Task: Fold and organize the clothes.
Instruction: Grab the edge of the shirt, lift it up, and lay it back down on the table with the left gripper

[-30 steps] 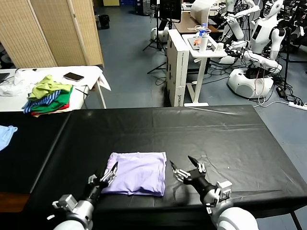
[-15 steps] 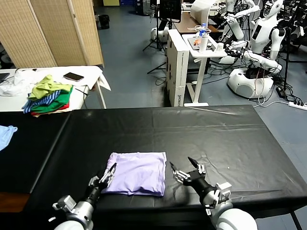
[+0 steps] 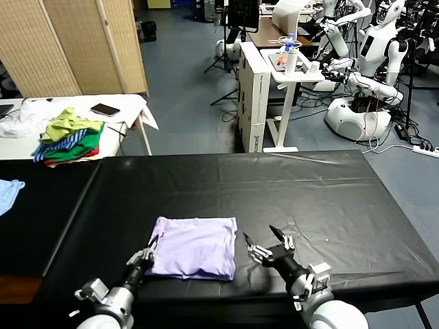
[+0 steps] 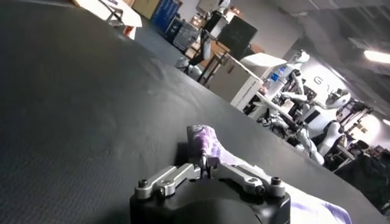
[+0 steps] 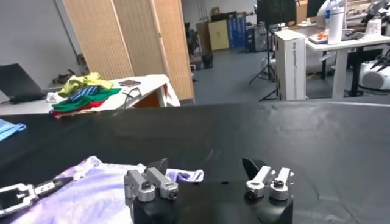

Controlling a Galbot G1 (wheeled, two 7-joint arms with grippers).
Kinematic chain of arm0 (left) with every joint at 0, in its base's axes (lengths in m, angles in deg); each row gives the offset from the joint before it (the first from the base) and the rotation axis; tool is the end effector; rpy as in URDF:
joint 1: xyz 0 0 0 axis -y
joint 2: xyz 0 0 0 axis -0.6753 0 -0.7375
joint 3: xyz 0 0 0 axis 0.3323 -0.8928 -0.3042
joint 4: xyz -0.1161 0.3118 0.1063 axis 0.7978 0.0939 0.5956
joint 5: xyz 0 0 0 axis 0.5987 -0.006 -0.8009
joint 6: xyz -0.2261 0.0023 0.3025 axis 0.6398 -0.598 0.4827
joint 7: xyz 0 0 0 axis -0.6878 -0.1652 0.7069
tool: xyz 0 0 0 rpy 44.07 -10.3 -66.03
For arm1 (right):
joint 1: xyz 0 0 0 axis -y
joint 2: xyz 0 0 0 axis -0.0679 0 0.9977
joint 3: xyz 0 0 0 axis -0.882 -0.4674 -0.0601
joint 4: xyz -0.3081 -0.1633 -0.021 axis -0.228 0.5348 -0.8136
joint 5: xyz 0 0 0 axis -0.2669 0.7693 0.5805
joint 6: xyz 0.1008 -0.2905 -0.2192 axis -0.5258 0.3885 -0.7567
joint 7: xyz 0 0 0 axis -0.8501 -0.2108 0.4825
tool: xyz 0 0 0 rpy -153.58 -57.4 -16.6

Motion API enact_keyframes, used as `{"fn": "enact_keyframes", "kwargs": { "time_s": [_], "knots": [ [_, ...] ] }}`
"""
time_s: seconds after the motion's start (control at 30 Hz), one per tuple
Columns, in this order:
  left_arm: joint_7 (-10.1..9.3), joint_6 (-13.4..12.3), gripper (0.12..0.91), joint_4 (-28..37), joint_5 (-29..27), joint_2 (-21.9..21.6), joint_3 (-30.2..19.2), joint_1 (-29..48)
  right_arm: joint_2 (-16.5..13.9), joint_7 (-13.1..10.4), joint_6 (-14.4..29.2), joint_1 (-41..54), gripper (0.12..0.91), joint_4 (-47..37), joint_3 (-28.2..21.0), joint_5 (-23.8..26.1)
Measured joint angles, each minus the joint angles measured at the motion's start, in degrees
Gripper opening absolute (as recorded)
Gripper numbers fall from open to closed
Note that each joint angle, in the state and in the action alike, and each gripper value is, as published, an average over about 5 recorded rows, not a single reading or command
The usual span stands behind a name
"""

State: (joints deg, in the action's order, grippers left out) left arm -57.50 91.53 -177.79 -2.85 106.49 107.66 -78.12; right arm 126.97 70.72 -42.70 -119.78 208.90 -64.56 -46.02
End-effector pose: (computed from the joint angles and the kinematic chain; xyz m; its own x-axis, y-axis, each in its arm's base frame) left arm 0.2008 0.0677 -0.3327 -0.9486 0.1604 0.2727 0.0103 0.8770 -0.4803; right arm 0.2045 0.0054 -0.2453 -0.8794 -0.3750 0.2932 -0.3459 0.9266 0.1475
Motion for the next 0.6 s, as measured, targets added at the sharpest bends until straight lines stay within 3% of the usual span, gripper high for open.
{"fn": "enact_keyframes", "kwargs": {
  "time_s": [0.27,0.6],
  "knots": [
    [-1.4,-0.8,0.177,-1.2,-9.1,-4.0,2.7,-0.3,0.2,0.5,0.9,-0.9,0.907,-0.7,0.2,2.2],
    [-1.83,-0.4,0.177,-3.2,-11.6,-15.6,11.7,-3.5,1.4,0.9,1.9,-1.6,0.907,-2.3,-0.8,4.0]
  ]
}}
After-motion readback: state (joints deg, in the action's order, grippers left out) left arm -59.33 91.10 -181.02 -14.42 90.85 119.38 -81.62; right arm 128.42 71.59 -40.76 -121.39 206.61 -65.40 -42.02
